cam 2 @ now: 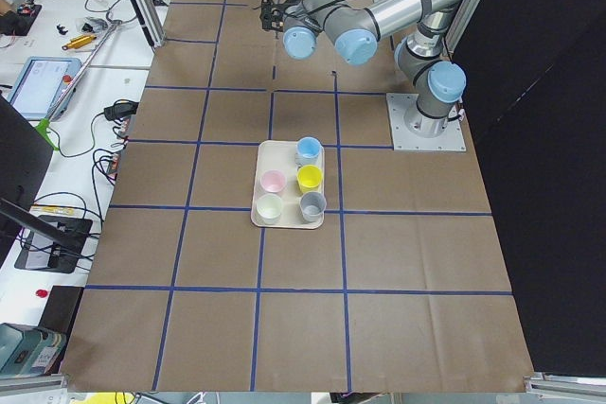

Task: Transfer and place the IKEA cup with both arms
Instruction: 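Carry the cup toward the table center while the left arm rises to meet it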

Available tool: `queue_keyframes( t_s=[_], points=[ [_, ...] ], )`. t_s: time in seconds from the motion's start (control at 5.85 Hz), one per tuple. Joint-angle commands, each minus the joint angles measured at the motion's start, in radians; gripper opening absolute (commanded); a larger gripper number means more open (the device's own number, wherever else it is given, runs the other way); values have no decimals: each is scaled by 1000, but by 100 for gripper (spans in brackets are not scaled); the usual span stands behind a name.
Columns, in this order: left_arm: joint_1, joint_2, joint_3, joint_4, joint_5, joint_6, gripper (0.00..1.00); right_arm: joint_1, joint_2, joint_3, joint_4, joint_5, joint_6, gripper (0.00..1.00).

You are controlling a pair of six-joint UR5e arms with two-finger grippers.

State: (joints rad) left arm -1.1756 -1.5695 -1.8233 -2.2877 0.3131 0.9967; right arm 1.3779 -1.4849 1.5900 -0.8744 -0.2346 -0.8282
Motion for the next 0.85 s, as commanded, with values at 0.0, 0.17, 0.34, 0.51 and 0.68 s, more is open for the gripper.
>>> queue_keyframes(
  t_s=[0.0, 0.17, 0.34, 0.51, 0.68],
  points=[
    [-85, 3, 2, -102, -203, 8, 98, 1, 0, 4, 0, 1, 0, 30],
    [-126, -7, 15, -96, -257, 20, 98, 1, 0, 4, 0, 1, 0, 30],
    [-146, -10, 25, -96, -313, 13, 98, 1, 0, 4, 0, 1, 0, 30],
    [-148, -24, 73, -99, -307, 4, 98, 1, 0, 4, 0, 1, 0, 30],
    [-192, -35, 109, -96, -308, -3, 98, 1, 0, 4, -2, 3, 0, 30]
  ],
)
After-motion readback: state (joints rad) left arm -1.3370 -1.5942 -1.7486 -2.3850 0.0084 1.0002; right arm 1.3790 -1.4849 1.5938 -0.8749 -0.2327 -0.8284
